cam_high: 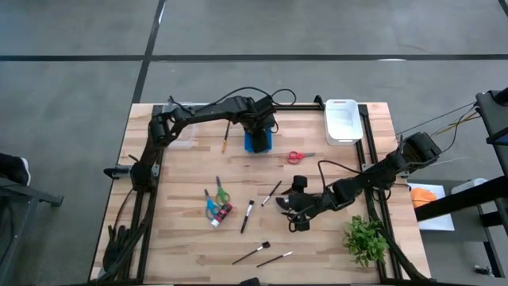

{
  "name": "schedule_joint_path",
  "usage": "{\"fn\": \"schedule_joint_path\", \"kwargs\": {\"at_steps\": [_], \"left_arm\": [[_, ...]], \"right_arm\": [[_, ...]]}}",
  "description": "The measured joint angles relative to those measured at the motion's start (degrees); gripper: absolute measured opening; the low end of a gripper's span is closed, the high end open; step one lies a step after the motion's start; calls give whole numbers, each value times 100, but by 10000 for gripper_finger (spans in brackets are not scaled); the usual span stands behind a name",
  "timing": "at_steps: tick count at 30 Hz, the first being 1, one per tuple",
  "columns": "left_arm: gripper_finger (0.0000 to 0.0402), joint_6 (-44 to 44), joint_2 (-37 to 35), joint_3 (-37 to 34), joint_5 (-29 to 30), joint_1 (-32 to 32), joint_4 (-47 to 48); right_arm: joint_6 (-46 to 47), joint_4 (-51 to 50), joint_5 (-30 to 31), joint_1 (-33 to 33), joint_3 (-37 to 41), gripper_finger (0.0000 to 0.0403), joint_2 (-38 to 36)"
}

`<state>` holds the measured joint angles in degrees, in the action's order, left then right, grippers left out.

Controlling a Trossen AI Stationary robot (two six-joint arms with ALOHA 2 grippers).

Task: Pick & Place Paint Supplies
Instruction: Put the orange paint bottle into the blue bin

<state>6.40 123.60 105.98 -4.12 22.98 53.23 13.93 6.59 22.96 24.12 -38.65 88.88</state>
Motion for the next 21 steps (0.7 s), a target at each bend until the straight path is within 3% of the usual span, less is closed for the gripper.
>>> {"fn": "schedule_joint_path", "kwargs": {"at_steps": [8, 15, 21], "left_arm": [[121, 66, -1, -35, -15, 0, -139], [198, 65, -1, -44, 1, 0, -152], [217, 63, -1, -16, 2, 0, -152]], "right_arm": [[0, -4, 0, 0, 0, 331, 0], [4, -13, -34, 0, 0, 331, 0], [4, -15, -50, 2, 0, 331, 2]]}}
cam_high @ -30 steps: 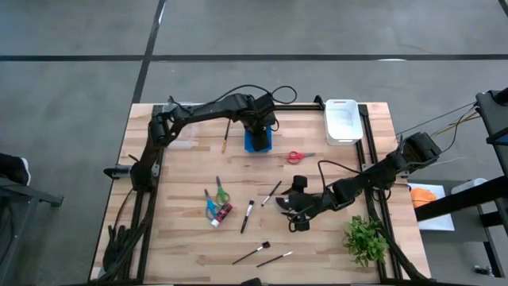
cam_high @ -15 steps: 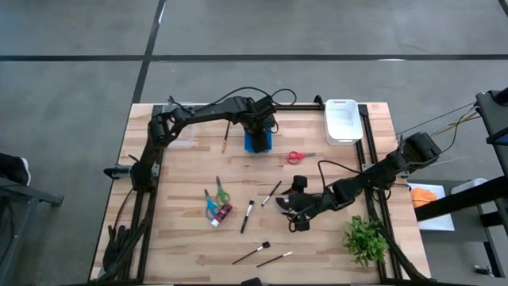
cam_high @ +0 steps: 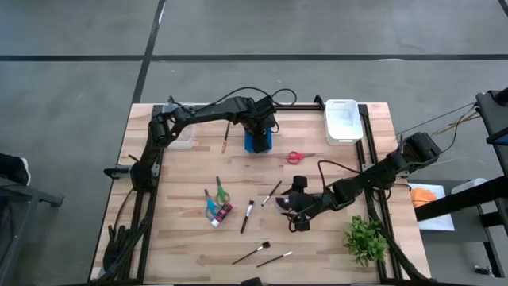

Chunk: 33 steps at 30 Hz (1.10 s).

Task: Pick & Place Paint Supplies
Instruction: Put the orange paint bottle into the blue bin, then put the red paint bottle into the blue bin

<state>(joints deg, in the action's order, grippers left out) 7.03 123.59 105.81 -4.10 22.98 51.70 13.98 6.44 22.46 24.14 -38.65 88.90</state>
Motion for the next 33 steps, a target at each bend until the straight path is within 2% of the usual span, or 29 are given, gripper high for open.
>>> {"fn": "schedule_joint_path", "kwargs": {"at_steps": [10, 18, 25, 29, 33], "left_arm": [[219, 2, -325, 33, 0, 0, -27], [220, 366, -1056, 36, -25, -140, 448], [220, 477, -1704, 33, -177, -835, 1551], [220, 180, -1907, -11, -163, -1412, 2135], [220, -233, -2052, -242, 235, -2028, 2593]], "right_arm": [[17, 1, -7, -1, 11, 331, 0], [0, -5, -13, 0, 16, 331, 0], [-63, -6, -8, 0, 22, 331, 0], [-53, 20, -9, 0, 22, 331, 0], [-46, 47, -11, 0, 22, 331, 0]]}}
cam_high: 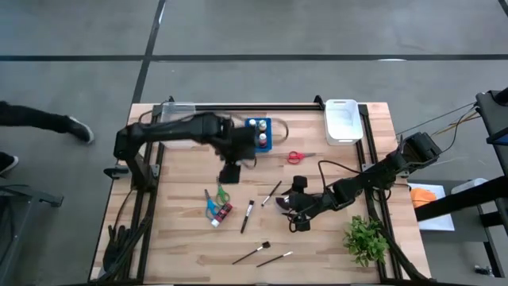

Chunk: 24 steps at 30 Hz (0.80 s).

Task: Pick & Place Paint Supplies
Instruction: Put the red paint bottle into the blue bin

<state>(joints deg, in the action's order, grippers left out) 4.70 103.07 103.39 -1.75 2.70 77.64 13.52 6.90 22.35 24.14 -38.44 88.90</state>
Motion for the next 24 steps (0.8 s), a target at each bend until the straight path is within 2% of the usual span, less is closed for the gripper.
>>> {"fn": "schedule_joint_path", "kwargs": {"at_steps": [3, 9, 17, 24], "left_arm": [[220, -442, -59, -296, 221, -386, 297], [220, -1466, -274, -1278, 240, -949, 293], [220, -2920, -537, -2758, 189, -1521, -218], [220, -4273, -579, -3429, -79, -2002, -711]], "right_arm": [[-9, 17, -11, 0, 0, 331, 0], [-58, 105, -39, 0, 0, 331, 0], [-66, 128, -42, 0, -14, 331, 2], [-68, 153, -41, 0, -33, 331, 2]]}}
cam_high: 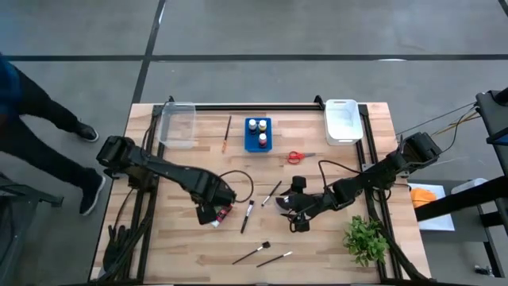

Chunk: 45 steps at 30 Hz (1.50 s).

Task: Pick & Place Paint Supplies
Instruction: Put the red paint bottle into the blue bin

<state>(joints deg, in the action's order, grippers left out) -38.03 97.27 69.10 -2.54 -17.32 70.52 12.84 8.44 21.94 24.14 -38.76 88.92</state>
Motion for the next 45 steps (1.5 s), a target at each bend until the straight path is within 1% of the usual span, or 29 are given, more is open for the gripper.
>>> {"fn": "schedule_joint_path", "kwargs": {"at_steps": [4, 10, 13, 16, 20, 23, 25, 29, 34, 37, 41, 45], "left_arm": [[220, -378, -7, -165, -92, -305, -422], [220, -585, -7, -195, -113, -774, -864], [220, -808, -7, -195, 241, -1062, -1231], [220, -1253, -7, -195, 628, -1305, -1563], [220, -2249, -4, -218, 1458, -1635, -1685], [220, -3042, -2, -401, 2039, -1855, -1781], [220, -3421, -2, -619, 2217, -1955, -1952], [220, -3976, 4, -1145, 2252, -2018, -2499], [220, -4015, -7, -1586, 2338, -2013, -3501], [220, -3954, 20, -1663, 2251, -2013, -3568], [220, -3952, -1, -1642, 2293, -2015, -3625], [220, -3659, 0, -1644, 2336, -2015, -3670]], "right_arm": [[2, 3, -5, 0, 0, 331, 0], [2, 3, -95, 0, 0, 331, 0], [4, 1, -104, 0, 0, 331, 0], [4, 1, -104, 0, 0, 331, 0], [8, 1, -107, 0, 0, 331, 0], [7, 1, -111, 0, 0, 331, 0], [7, -1, -115, 0, 0, 331, 0], [9, -1, -115, 0, 0, 331, 0], [9, 1, -115, 0, 0, 331, 0], [7, 0, -115, 0, 0, 331, 0], [7, 1, -112, 0, 0, 331, 0], [10, 0, -112, 0, 0, 331, 0]]}}
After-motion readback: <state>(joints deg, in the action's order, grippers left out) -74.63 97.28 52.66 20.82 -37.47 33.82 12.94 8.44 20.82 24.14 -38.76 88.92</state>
